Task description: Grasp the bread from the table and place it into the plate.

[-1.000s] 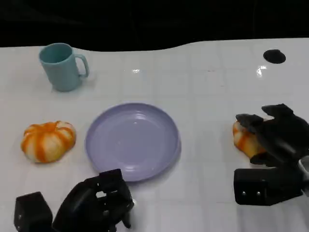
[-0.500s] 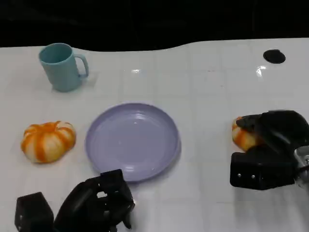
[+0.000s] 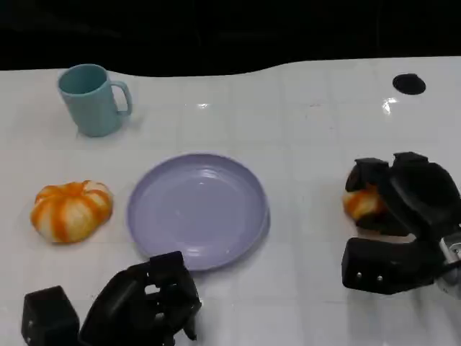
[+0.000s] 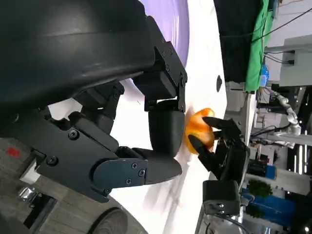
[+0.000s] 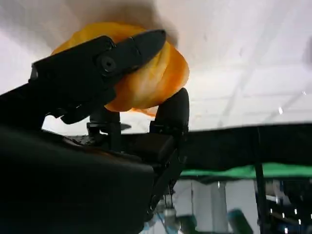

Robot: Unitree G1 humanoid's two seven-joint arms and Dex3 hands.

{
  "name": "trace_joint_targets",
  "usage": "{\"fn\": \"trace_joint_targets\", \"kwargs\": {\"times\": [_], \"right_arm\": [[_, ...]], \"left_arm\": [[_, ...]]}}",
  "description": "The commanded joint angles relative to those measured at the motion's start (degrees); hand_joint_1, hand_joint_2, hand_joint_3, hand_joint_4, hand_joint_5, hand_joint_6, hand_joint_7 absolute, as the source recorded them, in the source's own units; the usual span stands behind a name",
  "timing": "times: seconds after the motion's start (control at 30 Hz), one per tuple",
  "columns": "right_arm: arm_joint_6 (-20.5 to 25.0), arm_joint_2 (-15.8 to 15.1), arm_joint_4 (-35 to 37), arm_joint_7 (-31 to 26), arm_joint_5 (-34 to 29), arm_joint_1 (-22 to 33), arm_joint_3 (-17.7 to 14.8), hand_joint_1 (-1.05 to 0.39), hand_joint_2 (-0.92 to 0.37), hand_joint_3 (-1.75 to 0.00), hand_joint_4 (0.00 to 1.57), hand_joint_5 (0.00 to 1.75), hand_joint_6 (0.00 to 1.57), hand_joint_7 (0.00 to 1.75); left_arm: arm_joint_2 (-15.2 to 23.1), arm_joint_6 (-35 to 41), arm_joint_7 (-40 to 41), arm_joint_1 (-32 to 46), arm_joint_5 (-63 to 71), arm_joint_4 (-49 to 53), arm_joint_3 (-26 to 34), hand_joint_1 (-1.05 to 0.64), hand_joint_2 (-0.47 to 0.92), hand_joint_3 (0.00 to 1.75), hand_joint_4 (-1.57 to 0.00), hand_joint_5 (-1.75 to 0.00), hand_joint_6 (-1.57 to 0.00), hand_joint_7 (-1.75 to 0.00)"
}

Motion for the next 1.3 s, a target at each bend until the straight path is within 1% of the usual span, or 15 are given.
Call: {"fn": "trace_joint_targets", "kwargs": {"times": [0.03, 0.13, 0.17, 0.2, 0.33, 0.4, 0.43, 0.57, 0.67, 0.8, 0.83, 0.9, 1.03, 1.2, 1.3], "right_arm": [[-2.21, 0.63, 0.18, -4.75, 1.68, -0.81, -1.05, -0.10, -0.61, -0.66, 0.93, 1.75, 0.77, 1.63], [-3.91, 1.15, -1.28, -5.05, 2.93, -0.59, -1.62, -0.08, -0.48, -0.93, 0.95, 1.75, 0.80, 1.59], [-4.17, 1.32, -2.11, -4.72, 3.22, -0.45, -1.79, -0.07, -0.45, -0.98, 0.95, 1.75, 0.80, 1.58], [-4.85, 1.55, -2.82, -4.29, 3.81, -0.27, -2.07, -0.07, -0.44, -1.01, 0.95, 1.75, 0.80, 1.58], [-7.59, 3.08, -7.41, -0.49, 7.38, 0.71, -3.01, -0.06, -0.37, -1.17, 0.97, 1.75, 0.76, 1.69], [-8.01, 3.90, -9.45, 0.27, 7.72, 0.88, -2.76, -0.04, -0.33, -1.25, 0.99, 1.75, 0.76, 1.73], [-8.29, 4.27, -10.25, 0.75, 7.78, 0.90, -2.60, -0.04, -0.30, -1.32, 1.00, 1.75, 0.76, 1.74], [-10.16, 6.46, -11.83, 1.09, 7.47, 0.23, -2.03, -0.05, -0.22, -1.43, 1.03, 1.75, 0.78, 1.74], [-10.32, 8.08, -11.89, 2.01, 6.97, -0.85, -1.28, -0.08, -0.19, -1.47, 1.03, 1.75, 0.80, 1.70], [-10.73, 10.52, -11.00, 3.36, 7.03, -2.27, -0.64, -0.09, -0.20, -1.42, 1.02, 1.75, 0.81, 1.64], [-10.80, 11.22, -10.52, 3.53, 7.03, -2.70, -0.50, -0.09, -0.21, -1.42, 1.02, 1.75, 0.79, 1.70], [-10.94, 12.93, -9.25, 4.41, 7.17, -3.75, -0.05, -0.10, -0.21, -1.41, 1.02, 1.75, 0.78, 1.73], [-10.92, 15.96, -6.85, 5.79, 7.57, -5.09, 0.50, -0.10, -0.25, -1.40, 1.00, 1.75, 0.76, 1.75], [-11.59, 19.11, -3.86, 6.75, 7.63, -6.52, 1.42, -0.11, -0.26, -1.40, 0.99, 1.75, 0.75, 1.75], [-12.23, 20.78, -1.50, 6.14, 7.27, -7.51, 1.89, -0.12, -0.27, -1.37, 0.99, 1.75, 0.76, 1.75]], "left_arm": [[0.66, 0.14, 0.17, 0.47, 0.13, -0.50, 0.16, -0.53, 0.65, 0.66, -0.82, -1.75, -0.78, -1.40], [0.85, -0.18, 0.60, 0.64, 0.68, -0.83, -0.01, -0.52, 0.66, 0.66, -0.81, -1.75, -0.77, -1.40], [0.91, -0.20, 0.67, 0.69, 0.80, -0.96, -0.05, -0.53, 0.66, 0.67, -0.80, -1.75, -0.77, -1.40], [0.95, -0.17, 0.65, 0.74, 0.81, -1.03, -0.04, -0.53, 0.66, 0.67, -0.80, -1.75, -0.77, -1.41], [0.82, -0.04, -0.03, 0.65, 0.17, -0.74, 0.26, -0.53, 0.65, 0.67, -0.81, -1.75, -0.77, -1.41], [0.83, -0.18, -0.02, 0.63, 0.22, -0.68, 0.28, -0.53, 0.65, 0.67, -0.81, -1.75, -0.77, -1.41], [0.81, -0.15, 0.02, 0.62, 0.22, -0.67, 0.29, -0.54, 0.65, 0.67, -0.81, -1.75, -0.77, -1.41], [0.87, -0.43, 0.09, 0.61, 0.41, -0.44, 0.32, -0.54, 0.65, 0.66, -0.80, -1.75, -0.77, -1.41], [0.98, -0.47, -0.01, 0.64, 0.54, -0.51, 0.25, -0.54, 0.66, 0.66, -0.80, -1.75, -0.77, -1.41], [1.02, -0.52, -0.13, 0.75, 0.40, -0.56, 0.30, -0.54, 0.66, 0.66, -0.79, -1.75, -0.77, -1.40], [1.02, -0.51, -0.33, 0.73, 0.23, -0.48, 0.34, -0.53, 0.66, 0.66, -0.79, -1.75, -0.77, -1.40], [1.03, -0.54, -0.44, 0.78, 0.14, -0.46, 0.37, -0.52, 0.66, 0.65, -0.79, -1.75, -0.77, -1.40], [1.07, -0.08, 0.13, 1.27, 0.40, -1.24, 0.25, -0.53, 0.66, 0.65, -0.80, -1.75, -0.77, -1.40], [1.00, 0.41, 0.11, 1.68, 0.24, -2.03, 0.13, -0.53, 0.66, 0.65, -0.80, -1.75, -0.77, -1.41], [0.93, 0.66, 0.06, 1.78, 0.12, -2.20, 0.12, -0.52, 0.65, 0.66, -0.79, -1.75, -0.77, -1.41]]}}
